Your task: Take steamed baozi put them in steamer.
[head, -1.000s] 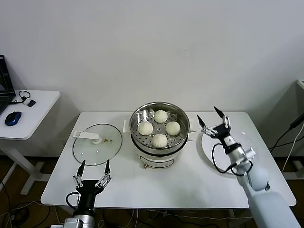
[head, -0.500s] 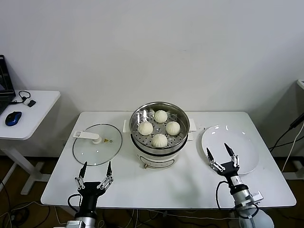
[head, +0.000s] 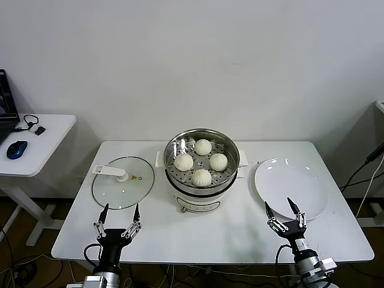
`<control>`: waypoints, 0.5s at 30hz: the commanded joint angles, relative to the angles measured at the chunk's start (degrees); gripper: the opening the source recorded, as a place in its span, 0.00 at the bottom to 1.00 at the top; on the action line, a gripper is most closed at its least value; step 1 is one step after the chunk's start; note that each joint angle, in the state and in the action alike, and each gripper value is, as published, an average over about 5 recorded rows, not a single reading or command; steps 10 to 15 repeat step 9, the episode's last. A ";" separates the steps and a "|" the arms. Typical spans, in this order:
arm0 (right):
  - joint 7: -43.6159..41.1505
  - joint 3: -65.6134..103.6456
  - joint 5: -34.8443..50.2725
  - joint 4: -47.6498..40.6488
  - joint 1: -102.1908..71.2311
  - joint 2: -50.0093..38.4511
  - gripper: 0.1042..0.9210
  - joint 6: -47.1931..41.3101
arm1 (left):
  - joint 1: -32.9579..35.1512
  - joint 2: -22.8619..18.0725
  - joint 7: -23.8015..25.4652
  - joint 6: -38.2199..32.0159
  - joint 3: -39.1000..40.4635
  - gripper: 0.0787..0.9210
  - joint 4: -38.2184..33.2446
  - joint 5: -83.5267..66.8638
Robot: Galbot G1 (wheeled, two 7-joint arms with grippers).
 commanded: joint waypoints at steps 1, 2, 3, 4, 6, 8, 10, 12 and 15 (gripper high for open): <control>0.00 0.37 0.56 0.60 -2.23 1.02 0.88 -0.72 | -0.07 0.28 0.17 0.37 -0.14 0.88 0.45 0.56; -0.02 0.36 0.62 0.64 -2.28 1.14 0.88 -0.74 | -0.06 0.31 0.20 0.33 -0.13 0.88 0.50 0.59; -0.05 0.34 0.67 0.64 -2.33 1.26 0.88 -0.76 | -0.06 0.32 0.21 0.29 -0.11 0.88 0.54 0.63; -0.12 0.31 0.70 0.63 -2.36 1.36 0.88 -0.77 | -0.08 0.30 0.22 0.26 -0.09 0.88 0.56 0.68; -0.20 0.25 0.72 0.64 -2.42 1.48 0.88 -0.72 | -0.15 0.22 0.23 0.21 0.01 0.88 0.61 0.79; -0.25 0.23 0.76 0.69 -2.45 1.59 0.88 -0.71 | -0.21 0.14 0.24 0.17 0.09 0.88 0.64 0.84; -0.23 0.22 0.79 0.73 -2.45 1.62 0.88 -0.70 | -0.23 0.12 0.24 0.16 0.12 0.88 0.65 0.84; -0.23 0.22 0.79 0.73 -2.45 1.62 0.88 -0.70 | -0.23 0.12 0.24 0.16 0.12 0.88 0.65 0.84; -0.23 0.22 0.79 0.73 -2.45 1.62 0.88 -0.70 | -0.23 0.12 0.24 0.16 0.12 0.88 0.65 0.84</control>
